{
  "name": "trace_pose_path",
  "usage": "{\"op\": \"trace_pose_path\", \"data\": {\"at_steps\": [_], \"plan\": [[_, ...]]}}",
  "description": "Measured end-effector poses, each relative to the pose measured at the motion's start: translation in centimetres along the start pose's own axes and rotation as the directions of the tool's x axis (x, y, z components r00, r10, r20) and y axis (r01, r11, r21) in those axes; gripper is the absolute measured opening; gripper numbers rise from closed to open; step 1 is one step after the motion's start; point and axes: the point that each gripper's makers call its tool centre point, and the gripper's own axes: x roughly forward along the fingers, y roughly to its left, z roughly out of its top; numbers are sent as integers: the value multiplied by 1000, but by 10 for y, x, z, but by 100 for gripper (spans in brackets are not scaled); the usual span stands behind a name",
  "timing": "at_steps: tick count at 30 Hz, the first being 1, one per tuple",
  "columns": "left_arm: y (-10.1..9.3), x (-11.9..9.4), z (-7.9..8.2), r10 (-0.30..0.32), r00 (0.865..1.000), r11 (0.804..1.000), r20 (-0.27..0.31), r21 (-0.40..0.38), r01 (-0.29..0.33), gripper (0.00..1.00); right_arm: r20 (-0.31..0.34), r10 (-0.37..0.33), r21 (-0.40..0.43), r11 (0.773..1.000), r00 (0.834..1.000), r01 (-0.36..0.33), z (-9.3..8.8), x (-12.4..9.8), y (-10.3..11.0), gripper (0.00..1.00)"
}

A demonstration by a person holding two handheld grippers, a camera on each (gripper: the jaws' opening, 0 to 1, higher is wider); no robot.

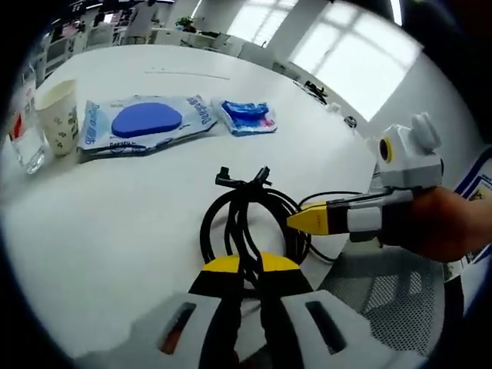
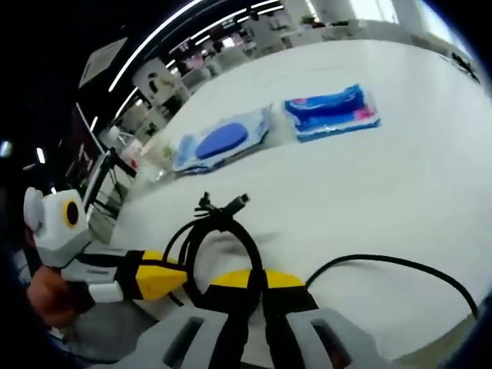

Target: Arrange the tabletop items into an orderly group along one side of the table until the central work area is clear of visible clutter.

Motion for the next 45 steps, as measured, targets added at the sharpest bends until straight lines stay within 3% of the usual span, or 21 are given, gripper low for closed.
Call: {"op": "trace_pose_path", "data": {"at_steps": [13,30,45], "plan": [[-33,14,15,-26,999,999,-19,29,27,2,32,-13,25,1000,999,12,12,-17,-29,1],[-30,43,33,-28,999,999,-34,28,29,2,56,5,54,998,998,-8,27,-18,-47,1],[-29,61,46,-17,1000,999,-13,-52,16,1,67,16,51,998,998,-20,44,-15,-65,0]]}}
